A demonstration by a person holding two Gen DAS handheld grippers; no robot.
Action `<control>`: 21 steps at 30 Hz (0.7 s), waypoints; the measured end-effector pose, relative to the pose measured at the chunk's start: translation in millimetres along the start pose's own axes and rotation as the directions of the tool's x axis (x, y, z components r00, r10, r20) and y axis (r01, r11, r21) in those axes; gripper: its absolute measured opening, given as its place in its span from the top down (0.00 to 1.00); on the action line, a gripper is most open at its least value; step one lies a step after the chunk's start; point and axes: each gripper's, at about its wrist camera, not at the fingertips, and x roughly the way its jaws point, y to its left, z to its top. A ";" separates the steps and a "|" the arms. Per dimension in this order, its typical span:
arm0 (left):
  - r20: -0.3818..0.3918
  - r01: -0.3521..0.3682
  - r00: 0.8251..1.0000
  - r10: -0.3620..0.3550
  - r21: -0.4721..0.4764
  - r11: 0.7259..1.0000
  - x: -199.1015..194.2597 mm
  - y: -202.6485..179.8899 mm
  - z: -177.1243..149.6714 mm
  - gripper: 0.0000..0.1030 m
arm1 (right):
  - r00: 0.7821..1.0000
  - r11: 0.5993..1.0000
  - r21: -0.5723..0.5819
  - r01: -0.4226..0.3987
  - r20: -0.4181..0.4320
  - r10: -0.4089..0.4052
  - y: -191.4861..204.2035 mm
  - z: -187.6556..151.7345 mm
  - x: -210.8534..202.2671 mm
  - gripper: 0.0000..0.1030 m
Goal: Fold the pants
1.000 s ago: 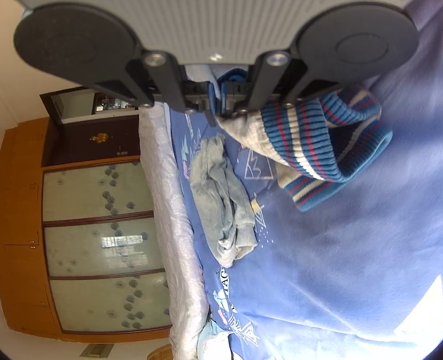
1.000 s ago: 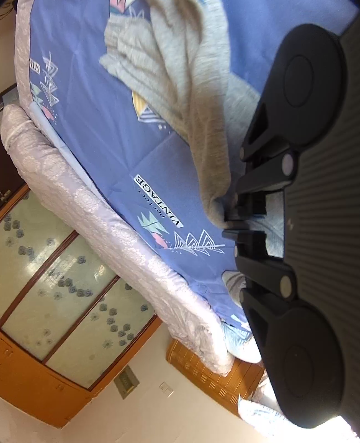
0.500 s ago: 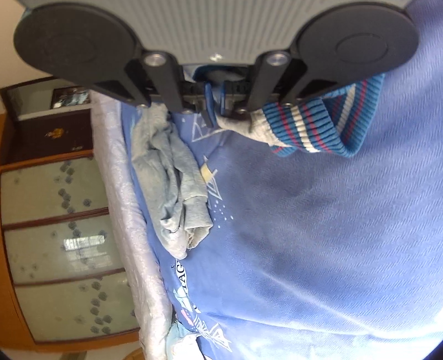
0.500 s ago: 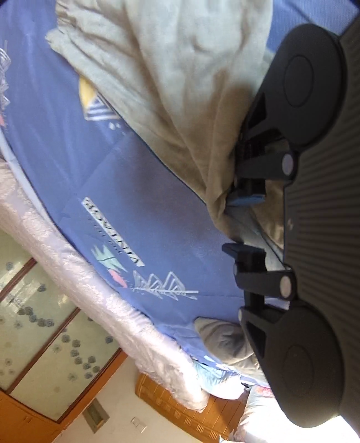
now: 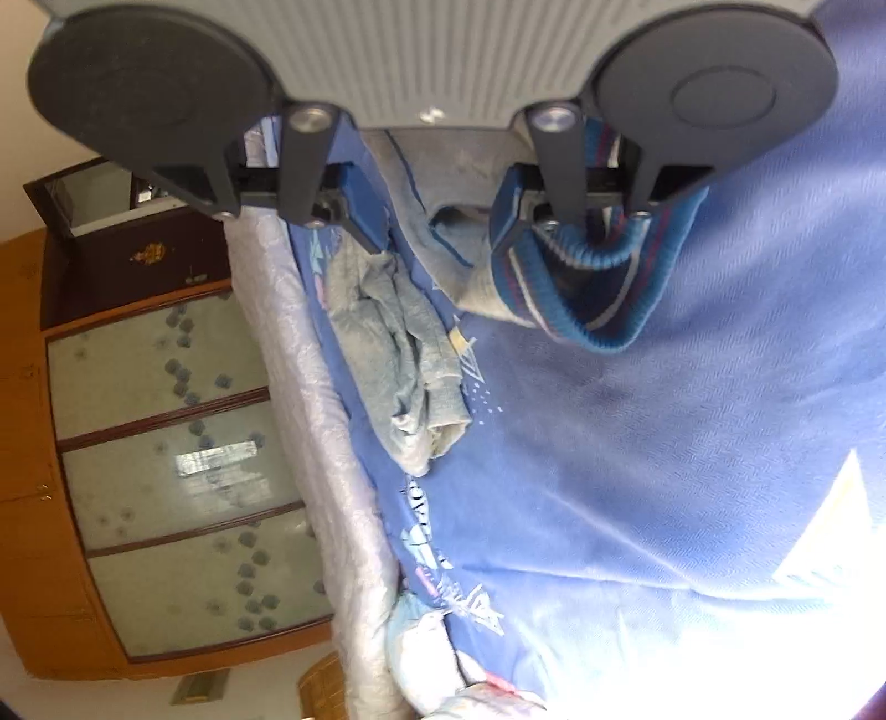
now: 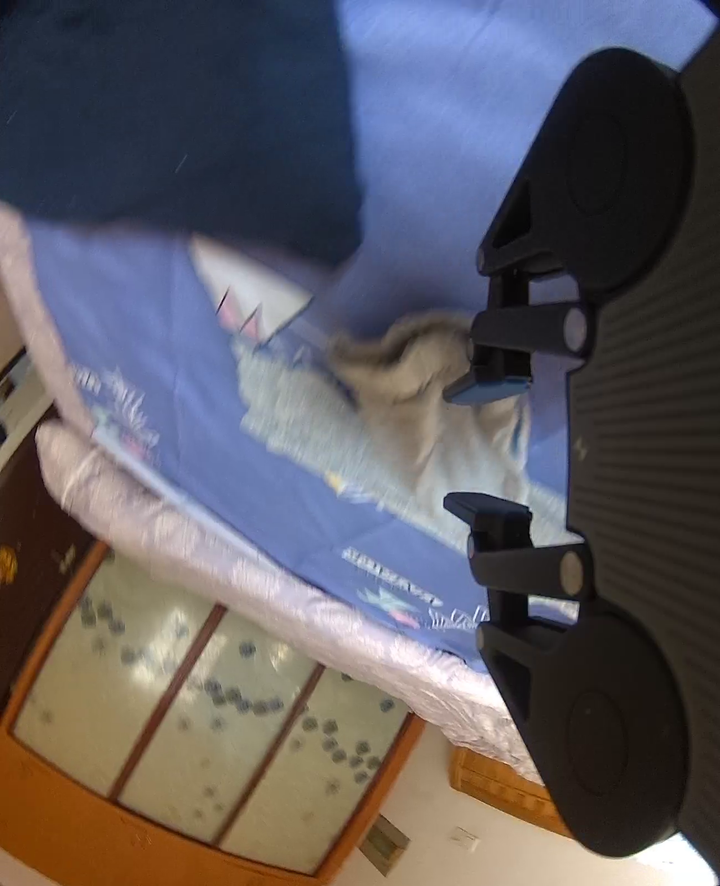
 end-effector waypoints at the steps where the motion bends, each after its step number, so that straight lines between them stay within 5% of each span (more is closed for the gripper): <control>1: -0.007 -0.004 1.000 0.004 0.031 1.000 -3.7 -5.2 -5.4 0.59 | 1.000 1.000 0.011 0.019 -0.001 -0.019 -5.9 -3.5 -0.5 0.63; 6: -0.116 0.014 0.993 0.021 0.292 0.956 7.9 -51.3 -42.9 0.55 | 0.997 0.995 0.056 0.077 0.020 -0.078 -20.4 -14.6 12.6 0.61; 9: -0.158 0.021 0.985 0.071 0.514 0.858 28.5 -86.6 -75.5 0.48 | 0.998 0.996 0.063 0.059 0.001 -0.059 -20.1 -18.0 25.8 0.61; 13: -0.202 0.036 0.971 0.127 0.652 0.757 63.4 -105.3 -110.6 0.47 | 0.999 0.997 0.060 0.038 0.026 -0.040 -18.9 -11.8 33.6 0.83; 17: -0.258 0.036 0.950 0.173 0.646 0.763 91.2 -99.6 -123.9 0.47 | 0.996 0.998 0.052 -0.031 0.084 0.027 -8.7 0.6 10.7 0.85; 21: -0.275 0.032 0.943 0.189 0.638 0.769 99.0 -92.0 -131.3 0.47 | 0.977 0.971 0.166 -0.174 0.150 0.150 9.4 29.0 -14.3 0.87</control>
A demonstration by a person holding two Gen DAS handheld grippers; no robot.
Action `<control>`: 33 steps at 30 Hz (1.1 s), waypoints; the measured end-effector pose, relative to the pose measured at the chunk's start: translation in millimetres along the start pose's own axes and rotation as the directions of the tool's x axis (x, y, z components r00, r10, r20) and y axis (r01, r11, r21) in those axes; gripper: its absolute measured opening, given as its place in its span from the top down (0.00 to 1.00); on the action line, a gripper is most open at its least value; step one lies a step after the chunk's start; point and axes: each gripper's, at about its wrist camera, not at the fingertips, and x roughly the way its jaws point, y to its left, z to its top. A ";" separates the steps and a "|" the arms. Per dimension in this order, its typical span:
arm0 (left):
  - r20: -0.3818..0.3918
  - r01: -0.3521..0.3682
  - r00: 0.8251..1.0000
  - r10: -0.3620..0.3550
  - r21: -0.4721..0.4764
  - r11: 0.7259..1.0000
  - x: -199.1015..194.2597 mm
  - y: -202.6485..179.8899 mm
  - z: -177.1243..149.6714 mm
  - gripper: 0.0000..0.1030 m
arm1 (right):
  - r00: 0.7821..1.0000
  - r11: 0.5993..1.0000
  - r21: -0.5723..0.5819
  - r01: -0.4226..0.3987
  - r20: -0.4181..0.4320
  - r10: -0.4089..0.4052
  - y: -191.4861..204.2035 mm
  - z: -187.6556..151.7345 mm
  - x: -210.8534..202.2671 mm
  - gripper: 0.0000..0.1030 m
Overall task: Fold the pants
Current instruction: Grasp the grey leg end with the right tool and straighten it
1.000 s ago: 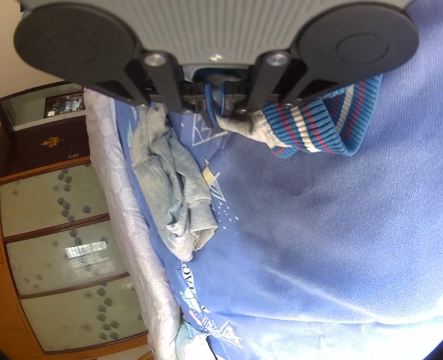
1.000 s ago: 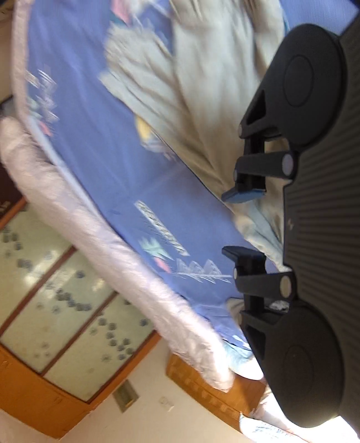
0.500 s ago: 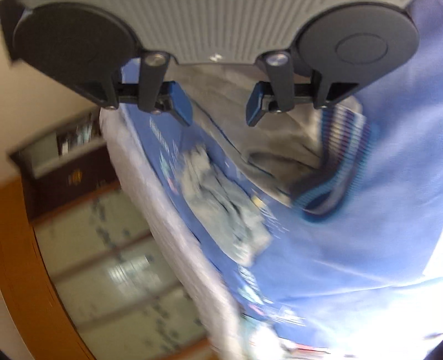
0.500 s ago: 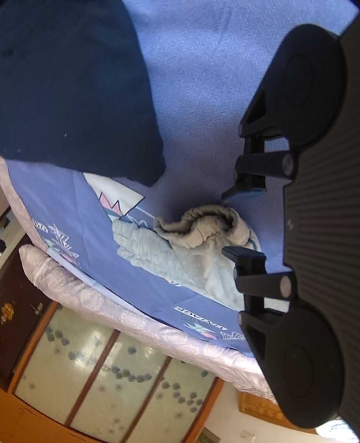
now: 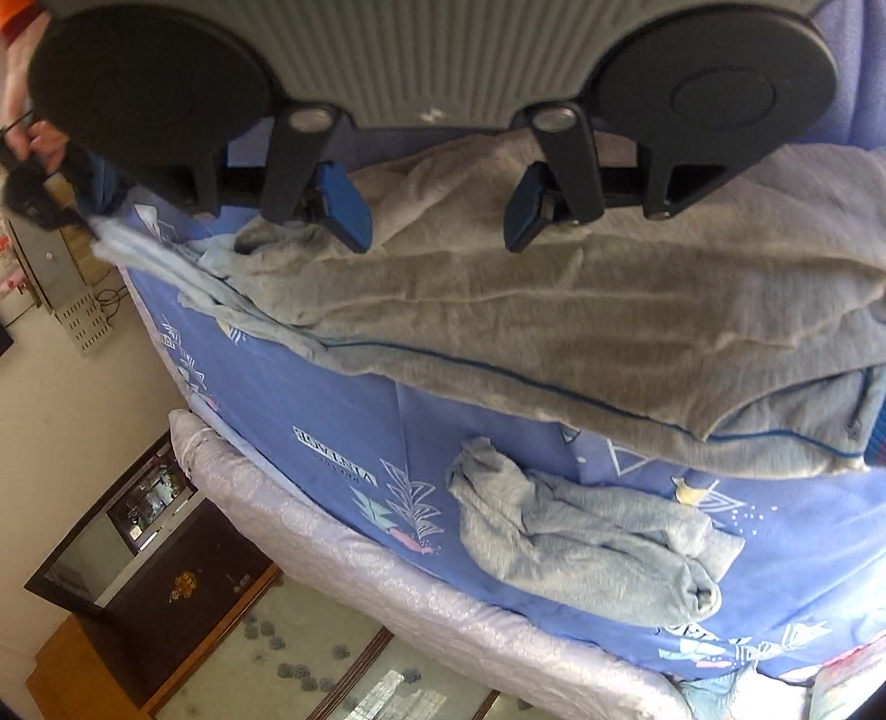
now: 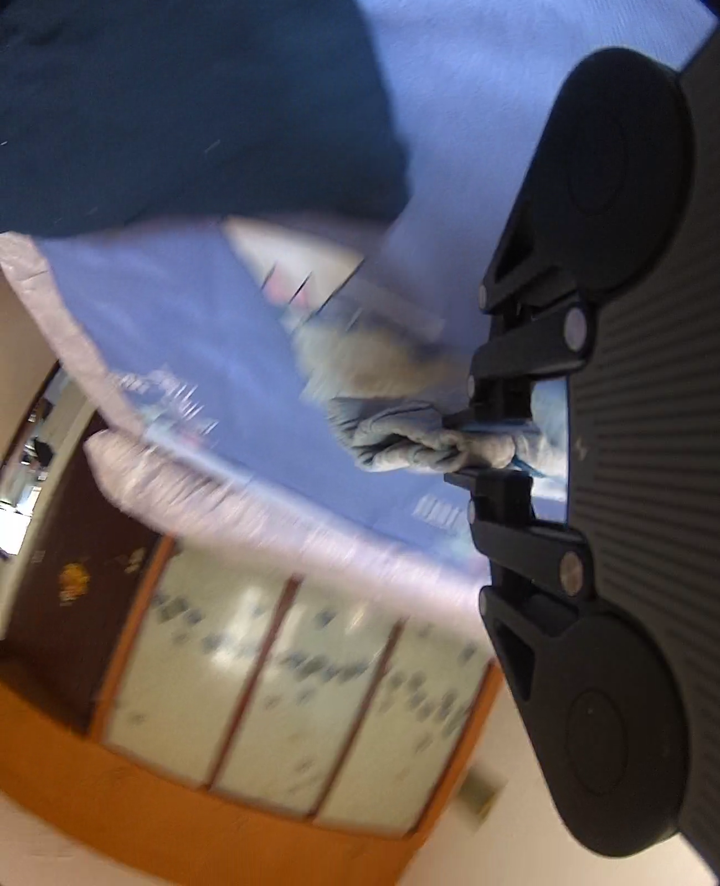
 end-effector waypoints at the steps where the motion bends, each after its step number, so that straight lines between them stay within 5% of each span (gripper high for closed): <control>1: -0.005 0.002 1.000 -0.002 -0.006 1.000 1.6 1.7 -0.3 0.47 | 0.999 0.999 0.032 -0.029 0.021 0.028 8.2 6.9 -2.6 0.87; 6: -0.025 0.006 1.000 -0.008 -0.056 0.998 5.9 12.2 -4.6 0.47 | 0.991 0.980 0.174 -0.092 0.109 0.074 45.0 31.5 21.5 0.88; 11: -0.039 0.005 0.999 -0.009 -0.089 0.996 8.1 20.6 -6.9 0.47 | 0.985 0.970 0.224 0.099 0.118 -0.127 52.7 34.7 101.9 0.86; 14: -0.038 0.003 0.999 -0.007 -0.092 0.996 9.4 22.1 -2.6 0.46 | 0.977 0.978 0.042 0.203 0.054 -0.205 50.0 30.8 161.4 0.63; 16: -0.031 0.001 1.000 -0.004 -0.092 0.996 7.3 22.5 0.4 0.45 | 0.974 0.974 -0.030 0.226 0.033 -0.225 39.9 26.1 171.2 0.62; 19: -0.015 0.000 1.000 -0.001 -0.074 0.997 3.8 22.0 2.8 0.43 | 0.987 0.982 -0.116 0.149 0.069 -0.142 28.7 28.3 148.2 0.62; 23: -0.002 -0.004 1.000 0.004 -0.019 1.000 6.8 14.7 2.1 0.43 | 0.986 0.943 -0.289 0.167 0.041 -0.162 18.0 30.9 126.8 0.62; 33: -0.007 -0.062 0.998 0.064 0.120 0.991 20.1 -7.2 -9.3 0.39 | 0.965 0.899 -0.361 0.247 0.009 -0.262 17.8 20.4 183.5 0.63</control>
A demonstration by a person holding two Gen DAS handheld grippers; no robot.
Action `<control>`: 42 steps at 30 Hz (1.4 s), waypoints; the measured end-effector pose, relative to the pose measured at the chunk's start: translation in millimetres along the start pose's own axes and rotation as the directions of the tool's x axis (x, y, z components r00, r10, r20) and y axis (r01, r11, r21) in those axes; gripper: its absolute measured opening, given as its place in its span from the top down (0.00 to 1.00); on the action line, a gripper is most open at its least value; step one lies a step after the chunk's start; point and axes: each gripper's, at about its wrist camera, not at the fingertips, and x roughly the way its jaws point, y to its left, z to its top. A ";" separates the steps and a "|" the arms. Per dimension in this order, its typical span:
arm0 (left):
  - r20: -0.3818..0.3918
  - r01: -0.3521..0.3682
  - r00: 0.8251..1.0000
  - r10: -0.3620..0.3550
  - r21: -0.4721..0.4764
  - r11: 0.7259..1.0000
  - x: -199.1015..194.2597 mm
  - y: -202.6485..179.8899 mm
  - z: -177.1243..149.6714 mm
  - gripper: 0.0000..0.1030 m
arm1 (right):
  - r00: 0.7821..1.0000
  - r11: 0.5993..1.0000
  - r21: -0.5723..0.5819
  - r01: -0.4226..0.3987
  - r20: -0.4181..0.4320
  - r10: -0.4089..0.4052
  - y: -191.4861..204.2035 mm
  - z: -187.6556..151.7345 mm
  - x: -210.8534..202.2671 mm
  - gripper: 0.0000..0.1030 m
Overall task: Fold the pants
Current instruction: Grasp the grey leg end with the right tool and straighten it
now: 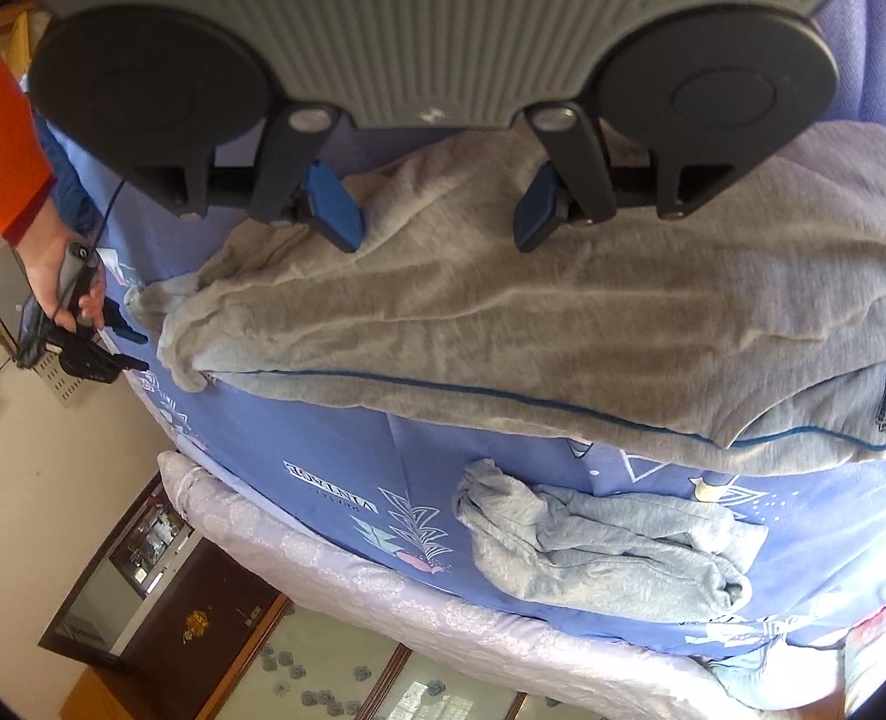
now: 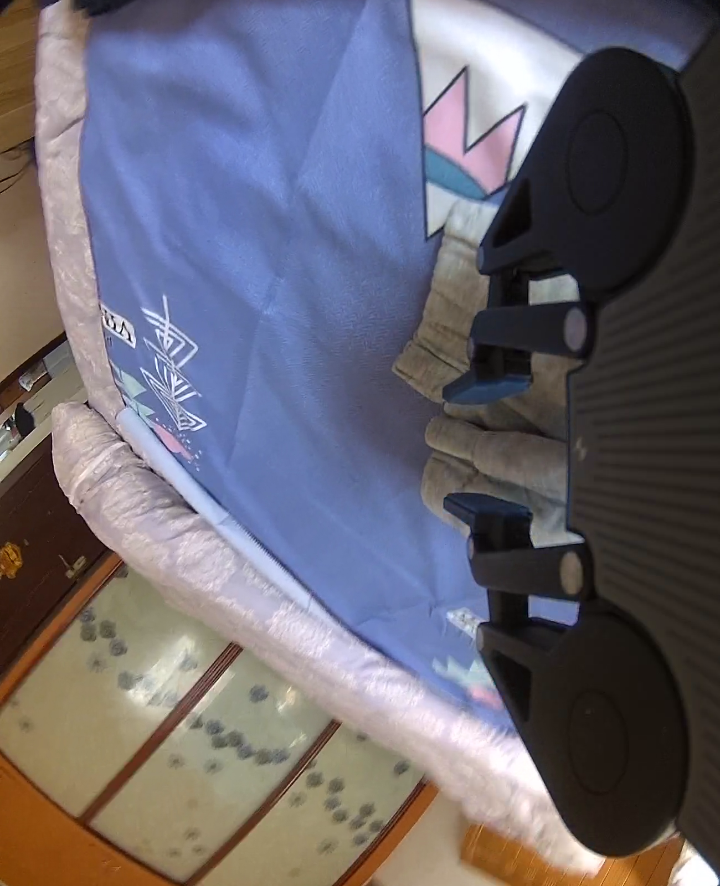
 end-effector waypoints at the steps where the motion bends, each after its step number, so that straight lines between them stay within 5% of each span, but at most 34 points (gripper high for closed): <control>1: -0.002 0.000 1.000 0.000 -0.002 1.000 0.1 1.0 0.6 0.39 | 1.000 0.999 -0.036 0.009 0.008 -0.008 5.3 -0.9 3.0 0.63; 5: -0.009 0.000 1.000 0.000 -0.018 1.000 3.1 6.4 3.0 0.39 | 0.997 0.988 -0.135 0.072 -0.016 -0.075 22.0 -3.5 22.2 0.63; 6: -0.011 -0.001 1.000 0.001 -0.026 1.000 4.7 7.7 3.3 0.39 | 0.996 0.988 -0.137 0.073 -0.037 -0.079 22.2 -3.6 28.0 0.67; 7: -0.013 -0.001 1.000 0.001 -0.033 0.999 6.0 8.8 3.6 0.39 | 0.995 0.987 -0.144 0.076 -0.054 -0.084 21.6 -3.6 32.9 0.83; 9: -0.011 -0.002 1.000 0.002 -0.042 0.999 7.9 10.0 3.9 0.40 | 0.994 0.983 -0.165 0.085 -0.056 -0.095 22.8 -2.1 34.1 0.84; 18: -0.015 0.026 1.000 -0.027 -0.057 0.998 4.4 13.6 3.2 0.42 | 0.990 0.994 -0.105 0.009 0.142 0.006 -1.1 14.1 -45.6 0.85; 23: -0.033 0.046 0.998 -0.047 -0.042 0.998 1.3 9.2 0.7 0.41 | 0.989 0.989 0.054 0.137 0.047 -0.140 -63.9 -0.2 -32.9 0.75; 24: -0.037 0.048 0.998 -0.049 -0.035 0.998 -0.5 7.8 0.6 0.41 | 0.989 0.988 0.092 0.128 0.061 -0.134 -72.6 -3.3 -36.7 0.61; 27: -0.037 0.095 0.995 -0.096 -0.024 0.995 -15.1 5.1 2.9 0.41 | 0.981 0.986 0.072 0.147 0.121 -0.155 -64.7 -6.8 -58.1 0.60; 31: 0.048 0.174 0.984 -0.171 -0.063 0.983 -43.6 14.9 16.5 0.39 | 0.991 0.998 -0.068 0.001 0.136 0.008 -31.6 -20.0 -84.7 0.61; 35: 0.096 0.106 0.991 -0.094 -0.134 0.985 -48.4 37.6 39.0 0.39 | 0.989 0.972 -0.185 -0.145 -0.025 0.143 -5.2 -41.8 -76.7 0.63; 37: 0.078 0.034 0.997 -0.022 -0.149 0.988 -38.4 54.9 47.8 0.39 | 0.994 0.969 -0.226 -0.103 -0.056 0.093 -6.4 -47.9 -60.5 0.66; 38: 0.058 -0.026 0.998 0.035 -0.160 0.987 -29.6 65.3 50.0 0.40 | 0.998 0.980 -0.199 -0.025 -0.057 0.014 -18.7 -47.6 -49.6 0.70; 39: 0.029 -0.082 0.996 0.088 -0.174 0.981 -19.9 77.5 50.8 0.48 | 0.997 0.992 -0.120 0.031 -0.068 -0.040 -38.0 -43.8 -38.4 1.00; 40: 0.002 -0.087 0.996 0.089 -0.194 0.977 -12.6 89.5 51.1 0.60 | 0.998 1.000 0.002 0.015 -0.062 -0.015 -60.4 -39.7 -33.7 1.00; 42: 0.017 -0.035 0.999 0.041 -0.263 0.964 -17.8 103.4 52.6 0.61 | 0.999 0.995 0.100 -0.010 -0.052 0.015 -67.9 -34.6 -39.8 0.95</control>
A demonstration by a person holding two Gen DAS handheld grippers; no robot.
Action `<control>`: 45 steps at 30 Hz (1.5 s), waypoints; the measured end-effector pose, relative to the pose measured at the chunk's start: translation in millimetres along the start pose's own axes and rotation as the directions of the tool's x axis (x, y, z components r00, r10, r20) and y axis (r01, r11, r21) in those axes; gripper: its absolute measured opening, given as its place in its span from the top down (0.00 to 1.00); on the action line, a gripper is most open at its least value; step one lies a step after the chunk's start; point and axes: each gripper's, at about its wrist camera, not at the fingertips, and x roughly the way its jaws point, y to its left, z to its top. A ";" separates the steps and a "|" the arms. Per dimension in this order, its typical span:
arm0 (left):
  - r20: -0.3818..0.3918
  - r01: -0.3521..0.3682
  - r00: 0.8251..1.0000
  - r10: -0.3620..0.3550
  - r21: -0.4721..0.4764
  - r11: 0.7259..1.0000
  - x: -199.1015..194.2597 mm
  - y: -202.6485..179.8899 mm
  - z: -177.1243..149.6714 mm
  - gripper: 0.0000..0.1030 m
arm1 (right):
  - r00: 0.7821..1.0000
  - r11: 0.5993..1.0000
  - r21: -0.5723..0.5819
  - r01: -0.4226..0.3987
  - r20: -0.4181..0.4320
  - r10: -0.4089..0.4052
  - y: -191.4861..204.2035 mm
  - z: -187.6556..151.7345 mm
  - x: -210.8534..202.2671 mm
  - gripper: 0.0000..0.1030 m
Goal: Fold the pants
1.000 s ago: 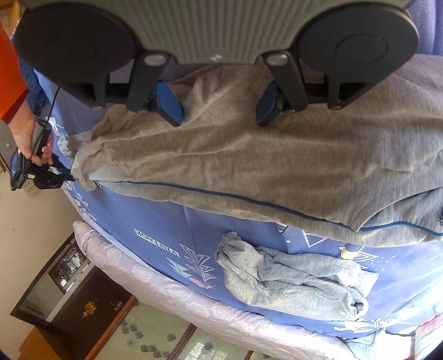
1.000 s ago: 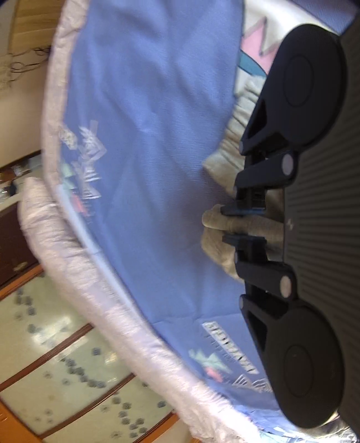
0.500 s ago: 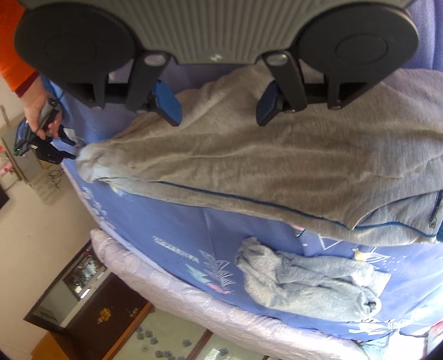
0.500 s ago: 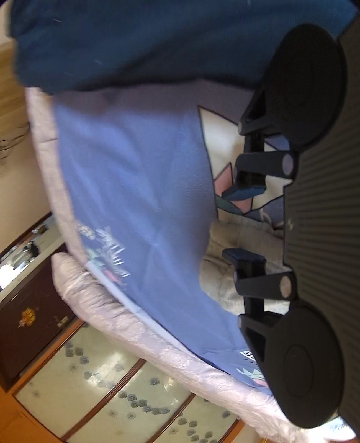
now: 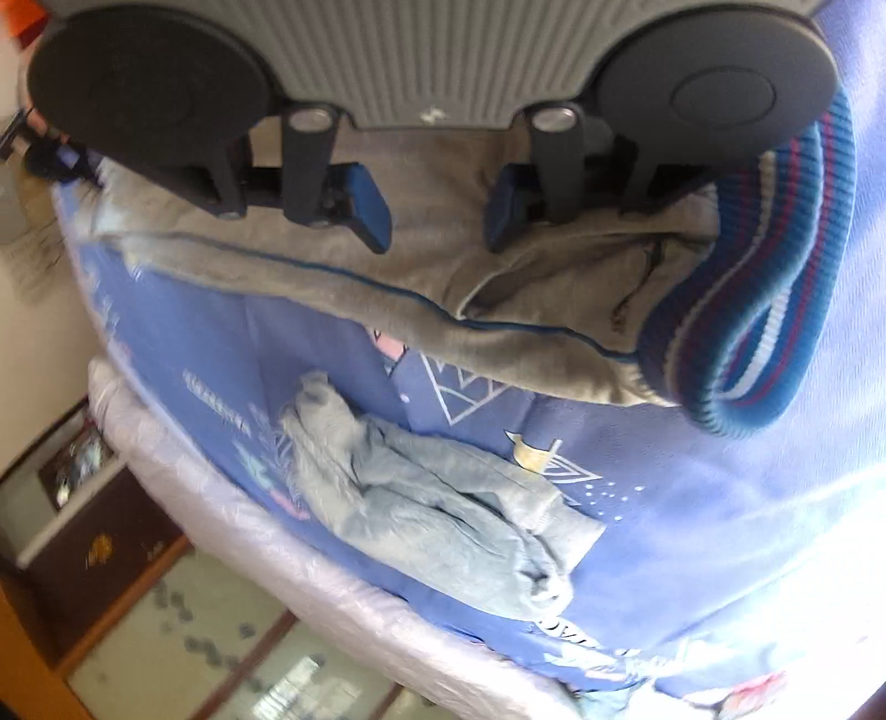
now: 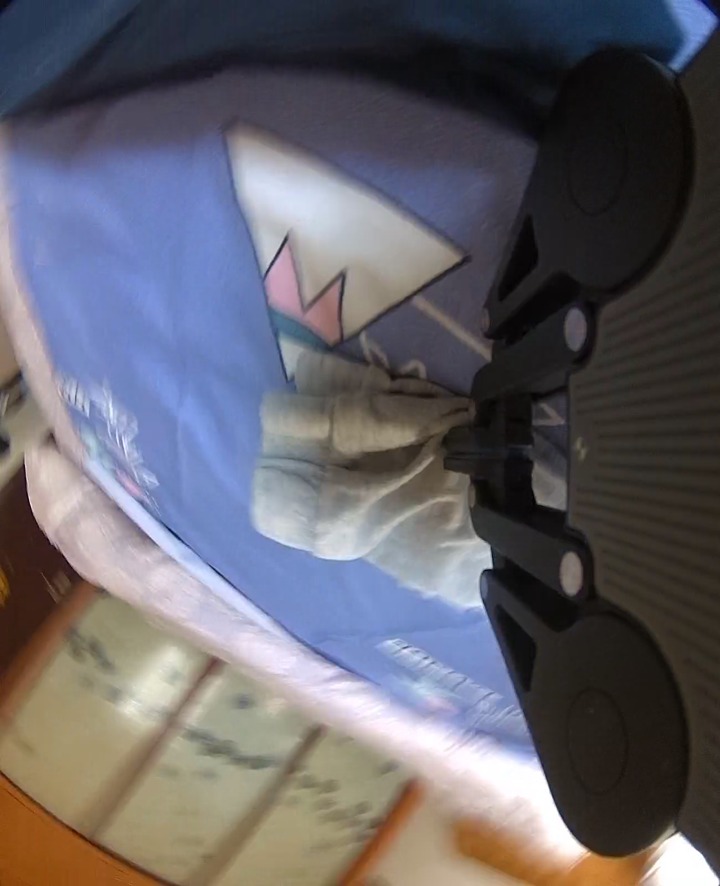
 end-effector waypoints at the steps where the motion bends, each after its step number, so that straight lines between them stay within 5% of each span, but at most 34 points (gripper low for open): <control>1: 0.012 0.031 0.999 -0.031 -0.017 0.999 -6.6 1.9 2.1 0.55 | 0.999 0.995 -0.102 0.018 0.030 -0.015 17.1 -3.1 -8.3 0.86; 4: 0.128 0.014 0.992 -0.017 0.028 1.000 -30.2 -2.3 3.4 0.36 | 0.998 0.923 -0.382 -0.050 0.027 0.065 70.1 -19.2 -23.9 0.77; 7: 0.144 -0.040 0.989 0.033 0.052 0.998 -32.9 -2.7 13.1 0.36 | 0.985 0.877 -0.449 -0.169 -0.117 0.130 106.1 -30.5 -10.2 0.75; 9: 0.166 -0.103 0.982 0.086 0.095 0.990 -35.4 -6.4 18.6 0.36 | 0.970 0.782 -0.579 -0.232 -0.197 0.142 132.8 -46.8 -0.5 0.73; 11: 0.187 -0.165 0.973 0.132 0.176 0.970 -37.5 -14.2 22.2 0.36 | 0.949 0.641 -0.711 -0.291 -0.301 0.097 159.0 -66.4 13.9 0.65; 14: 0.182 -0.213 0.969 0.170 0.257 0.942 -36.7 -19.5 25.8 0.32 | 0.926 0.491 -0.800 -0.345 -0.375 0.040 182.3 -90.8 35.1 0.65; 17: 0.149 -0.213 0.973 0.179 0.265 0.940 -25.4 -13.2 26.3 0.27 | 0.903 0.415 -0.822 -0.390 -0.429 -0.002 198.5 -109.4 51.0 0.47; 20: 0.147 -0.224 0.971 0.189 0.279 0.934 -19.4 -9.9 18.2 0.29 | 0.898 0.340 -0.861 -0.378 -0.430 -0.090 198.5 -129.5 68.1 0.49; 21: 0.144 -0.228 0.970 0.194 0.283 0.932 -15.7 -7.6 18.2 0.32 | 0.897 0.343 -0.858 -0.384 -0.434 -0.082 194.7 -132.9 64.2 0.67; 22: 0.141 -0.233 0.970 0.200 0.287 0.929 -13.6 -6.5 16.2 0.39 | 0.889 0.350 -0.846 -0.403 -0.452 -0.069 196.2 -132.3 63.6 0.98; 25: 0.141 -0.254 0.965 0.220 0.300 0.920 -8.7 -4.4 14.7 0.53 | 0.910 0.369 -0.850 -0.376 -0.413 -0.026 205.4 -130.3 63.3 0.98; 28: 0.144 -0.273 0.959 0.242 0.259 0.926 -4.4 0.4 19.6 0.57 | 0.927 0.432 -0.831 -0.350 -0.375 0.029 216.6 -120.4 66.4 0.98; 33: 0.155 -0.283 0.955 0.251 0.239 0.929 -2.1 6.6 22.5 0.55 | 0.949 0.388 -0.869 -0.308 -0.310 0.061 230.5 -122.4 67.6 0.98; 37: 0.148 -0.307 0.949 0.278 0.239 0.921 3.8 10.2 21.5 0.55 | 0.957 0.409 -0.874 -0.265 -0.291 -0.003 224.7 -116.7 72.1 0.93; 41: 0.163 -0.253 0.960 0.227 0.162 0.954 -15.1 12.2 23.3 0.54 | 0.916 0.522 -0.759 -0.389 -0.380 0.131 206.0 -105.5 26.9 0.93; 45: 0.224 -0.195 0.961 0.165 0.120 0.973 -47.7 4.9 11.6 0.52 | 0.862 0.481 -0.722 -0.497 -0.474 0.180 181.3 -134.3 -19.0 0.92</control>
